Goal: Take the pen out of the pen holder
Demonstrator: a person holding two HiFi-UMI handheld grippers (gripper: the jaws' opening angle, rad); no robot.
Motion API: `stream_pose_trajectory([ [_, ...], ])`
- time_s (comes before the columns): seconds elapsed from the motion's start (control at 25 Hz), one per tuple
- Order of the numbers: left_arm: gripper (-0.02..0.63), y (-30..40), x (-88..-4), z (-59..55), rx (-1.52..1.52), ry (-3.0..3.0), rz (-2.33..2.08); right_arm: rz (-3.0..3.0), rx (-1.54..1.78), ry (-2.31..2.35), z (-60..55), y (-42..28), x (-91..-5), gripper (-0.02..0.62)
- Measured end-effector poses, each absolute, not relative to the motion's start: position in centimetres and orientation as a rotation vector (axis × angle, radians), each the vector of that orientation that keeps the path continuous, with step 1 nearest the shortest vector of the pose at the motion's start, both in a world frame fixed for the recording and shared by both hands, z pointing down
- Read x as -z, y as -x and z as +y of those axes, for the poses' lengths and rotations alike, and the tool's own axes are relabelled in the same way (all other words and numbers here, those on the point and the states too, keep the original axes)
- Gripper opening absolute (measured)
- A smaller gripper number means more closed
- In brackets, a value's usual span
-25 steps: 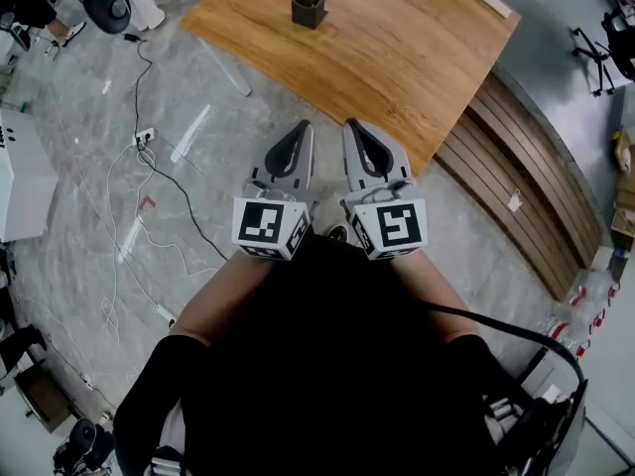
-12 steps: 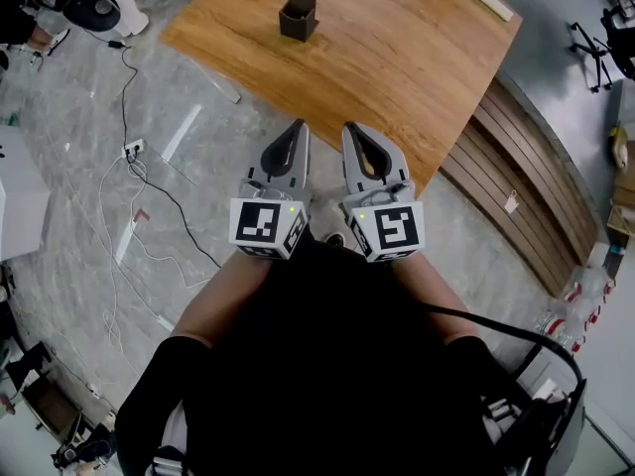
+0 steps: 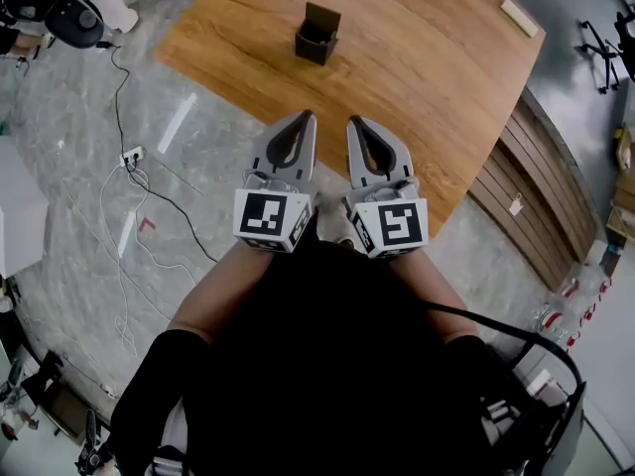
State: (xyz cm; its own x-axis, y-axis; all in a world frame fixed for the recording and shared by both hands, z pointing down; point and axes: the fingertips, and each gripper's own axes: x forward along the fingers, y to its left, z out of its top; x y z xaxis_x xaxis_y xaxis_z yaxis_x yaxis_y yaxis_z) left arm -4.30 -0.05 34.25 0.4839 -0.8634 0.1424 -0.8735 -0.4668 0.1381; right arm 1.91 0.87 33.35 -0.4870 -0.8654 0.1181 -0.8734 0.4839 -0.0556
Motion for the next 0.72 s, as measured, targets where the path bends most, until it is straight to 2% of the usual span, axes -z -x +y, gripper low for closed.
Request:
stream_pose_trajectory([
  [0.32, 0.000, 7.4, -35.3, -6.1, -0.100, -2.548, -1.435, -2.596, -0.178, -1.594, -5.2, 1.3, -34.1, 0.015],
  [0.72, 0.000, 6.9, -36.6, -10.1, -0.146, -2.533, -1.426, -2.565, -0.221, -1.578, -9.2, 0.5, -35.6, 0.015],
])
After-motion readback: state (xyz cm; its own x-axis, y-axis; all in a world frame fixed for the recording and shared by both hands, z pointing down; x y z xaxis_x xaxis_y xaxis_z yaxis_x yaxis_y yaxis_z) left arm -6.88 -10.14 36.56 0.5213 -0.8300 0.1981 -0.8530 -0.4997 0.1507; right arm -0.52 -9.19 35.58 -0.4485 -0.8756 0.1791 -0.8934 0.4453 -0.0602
